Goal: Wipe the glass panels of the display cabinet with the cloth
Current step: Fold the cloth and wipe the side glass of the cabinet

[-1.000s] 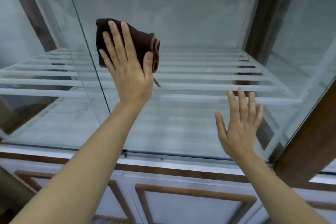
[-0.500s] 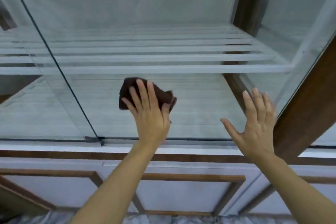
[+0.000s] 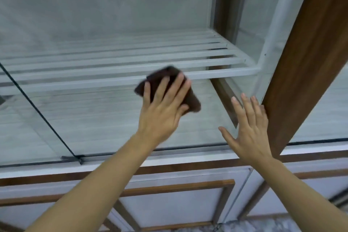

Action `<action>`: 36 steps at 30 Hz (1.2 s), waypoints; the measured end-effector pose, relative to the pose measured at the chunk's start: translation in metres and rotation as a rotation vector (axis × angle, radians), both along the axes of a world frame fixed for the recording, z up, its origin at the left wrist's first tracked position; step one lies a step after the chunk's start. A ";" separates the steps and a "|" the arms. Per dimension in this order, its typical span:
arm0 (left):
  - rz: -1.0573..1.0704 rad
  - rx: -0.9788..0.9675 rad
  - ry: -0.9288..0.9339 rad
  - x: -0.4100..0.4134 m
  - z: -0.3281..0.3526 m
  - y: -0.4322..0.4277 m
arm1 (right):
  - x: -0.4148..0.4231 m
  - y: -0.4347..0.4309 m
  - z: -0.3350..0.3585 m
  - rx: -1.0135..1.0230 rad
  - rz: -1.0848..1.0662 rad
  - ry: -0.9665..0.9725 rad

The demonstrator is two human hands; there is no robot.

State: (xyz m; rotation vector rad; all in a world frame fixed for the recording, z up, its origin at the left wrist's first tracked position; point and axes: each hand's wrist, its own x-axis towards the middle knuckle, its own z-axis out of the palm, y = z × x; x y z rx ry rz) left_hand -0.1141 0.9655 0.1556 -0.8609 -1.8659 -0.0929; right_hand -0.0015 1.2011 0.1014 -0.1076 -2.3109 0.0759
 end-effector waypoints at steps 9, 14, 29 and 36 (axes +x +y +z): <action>0.017 -0.315 0.079 0.016 -0.060 0.032 | 0.014 0.015 0.010 0.069 0.124 0.040; 0.009 -0.178 0.108 0.017 0.003 0.063 | 0.025 0.035 0.037 0.075 0.044 0.311; 0.043 -0.091 -0.084 0.048 -0.082 0.126 | 0.025 0.051 0.006 -0.139 0.062 0.251; 0.094 -0.160 -0.271 0.058 -0.124 0.048 | 0.038 0.022 -0.042 -0.186 0.044 0.279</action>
